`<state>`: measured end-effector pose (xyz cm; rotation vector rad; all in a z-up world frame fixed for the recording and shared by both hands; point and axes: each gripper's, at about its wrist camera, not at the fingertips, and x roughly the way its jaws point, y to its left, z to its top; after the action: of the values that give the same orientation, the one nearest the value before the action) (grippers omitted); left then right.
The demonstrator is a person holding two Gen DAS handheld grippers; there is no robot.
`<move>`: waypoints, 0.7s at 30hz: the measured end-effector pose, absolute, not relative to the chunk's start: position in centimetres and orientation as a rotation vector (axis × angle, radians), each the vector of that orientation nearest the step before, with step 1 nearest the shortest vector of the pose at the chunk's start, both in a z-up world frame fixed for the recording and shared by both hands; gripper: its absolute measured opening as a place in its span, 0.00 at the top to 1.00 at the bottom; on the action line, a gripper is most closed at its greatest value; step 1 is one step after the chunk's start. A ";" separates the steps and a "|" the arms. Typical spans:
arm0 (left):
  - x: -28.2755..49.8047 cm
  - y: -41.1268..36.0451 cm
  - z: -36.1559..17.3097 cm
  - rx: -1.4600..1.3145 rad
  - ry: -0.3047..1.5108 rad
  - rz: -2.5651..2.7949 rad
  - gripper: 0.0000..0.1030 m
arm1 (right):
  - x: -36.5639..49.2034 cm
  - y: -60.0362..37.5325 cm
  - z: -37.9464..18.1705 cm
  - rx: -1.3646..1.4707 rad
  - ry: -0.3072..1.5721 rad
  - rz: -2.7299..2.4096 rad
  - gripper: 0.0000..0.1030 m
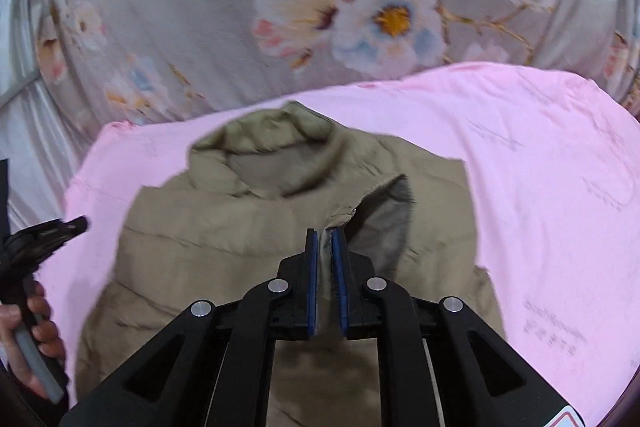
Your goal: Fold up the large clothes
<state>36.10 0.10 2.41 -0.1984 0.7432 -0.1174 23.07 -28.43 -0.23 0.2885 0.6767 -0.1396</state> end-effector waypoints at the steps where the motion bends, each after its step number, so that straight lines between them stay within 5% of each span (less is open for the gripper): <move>1: 36.4 -1.0 2.3 -0.183 0.759 -0.132 0.98 | 23.9 -27.7 -0.1 0.283 0.675 -0.124 0.90; 6: 37.9 -5.6 -3.0 -0.065 0.889 -0.151 0.97 | 25.5 -24.9 -1.1 0.254 0.700 -0.115 0.89; 14: 36.4 -6.4 -7.0 0.002 0.855 -0.118 0.97 | 19.3 -26.1 6.4 0.230 0.430 -0.219 0.82; 15: 36.2 -6.5 -7.0 0.007 0.850 -0.113 0.97 | 19.8 -26.0 6.5 0.221 0.452 -0.199 0.76; 21: 35.8 -6.6 -7.4 0.028 0.828 -0.111 0.97 | 25.9 -24.8 -2.3 0.229 0.746 -0.100 0.78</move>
<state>35.82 -6.58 -7.43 0.0283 0.8284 -0.1112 25.91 -24.76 -2.31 0.2286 0.7455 -0.0995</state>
